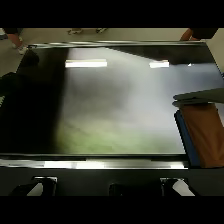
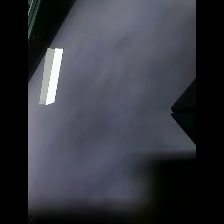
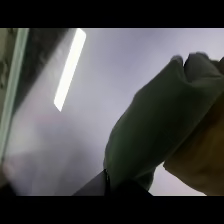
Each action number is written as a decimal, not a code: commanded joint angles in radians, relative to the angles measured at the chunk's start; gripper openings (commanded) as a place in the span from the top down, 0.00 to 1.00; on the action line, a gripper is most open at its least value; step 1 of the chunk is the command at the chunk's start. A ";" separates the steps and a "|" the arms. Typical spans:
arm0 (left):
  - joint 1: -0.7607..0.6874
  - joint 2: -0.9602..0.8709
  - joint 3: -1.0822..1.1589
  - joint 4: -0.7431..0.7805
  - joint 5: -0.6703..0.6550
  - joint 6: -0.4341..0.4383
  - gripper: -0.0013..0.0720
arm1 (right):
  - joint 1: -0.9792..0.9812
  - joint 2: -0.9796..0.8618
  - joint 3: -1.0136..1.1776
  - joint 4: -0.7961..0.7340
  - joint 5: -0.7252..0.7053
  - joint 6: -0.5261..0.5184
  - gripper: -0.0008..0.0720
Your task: Fold the shirts.
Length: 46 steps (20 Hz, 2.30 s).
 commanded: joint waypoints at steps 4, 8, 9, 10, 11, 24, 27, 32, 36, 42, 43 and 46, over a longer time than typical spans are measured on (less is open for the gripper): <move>0.000 0.001 0.000 0.000 -0.005 0.000 0.93 | -0.171 0.032 0.006 0.003 0.180 0.031 0.93; 0.000 0.001 0.000 0.000 -0.005 0.000 0.93 | -0.236 0.033 0.005 -0.279 0.344 0.003 0.93; 0.000 0.001 0.000 0.000 -0.005 0.000 0.93 | -0.234 0.033 -0.005 -0.377 0.370 -0.011 0.93; 0.000 0.001 0.000 0.000 -0.004 0.000 0.93 | -0.234 0.033 -0.025 -0.441 0.384 -0.023 0.93; 0.000 0.001 0.000 0.000 -0.005 0.000 0.93 | -0.234 0.033 -0.053 -0.481 0.388 -0.030 0.93; -0.006 0.001 0.000 -0.001 -0.003 -0.004 0.93 | -0.234 0.106 -0.616 -0.623 0.079 -0.042 0.93; -0.013 0.000 0.000 -0.001 0.000 -0.004 0.93 | -0.234 0.107 -0.621 -0.600 0.089 -0.040 0.93; -0.021 -0.001 0.000 -0.001 -0.001 -0.004 0.93 | -0.234 0.106 -0.523 -0.507 0.169 -0.030 0.93; -0.020 -0.001 0.000 0.000 -0.001 -0.003 0.93 | -0.234 0.107 -0.582 -0.573 0.306 -0.034 0.93; -0.020 0.001 0.011 -0.001 -0.001 -0.004 0.93 | -0.234 0.106 -0.444 -0.640 0.282 -0.101 0.03; -0.020 0.001 0.030 -0.001 0.002 -0.003 0.93 | -0.234 0.106 -0.352 -0.645 0.235 -0.103 0.04; -0.023 -0.008 0.134 0.000 0.099 -0.003 0.94 | -0.189 0.106 -0.066 -0.439 -0.046 -0.186 0.04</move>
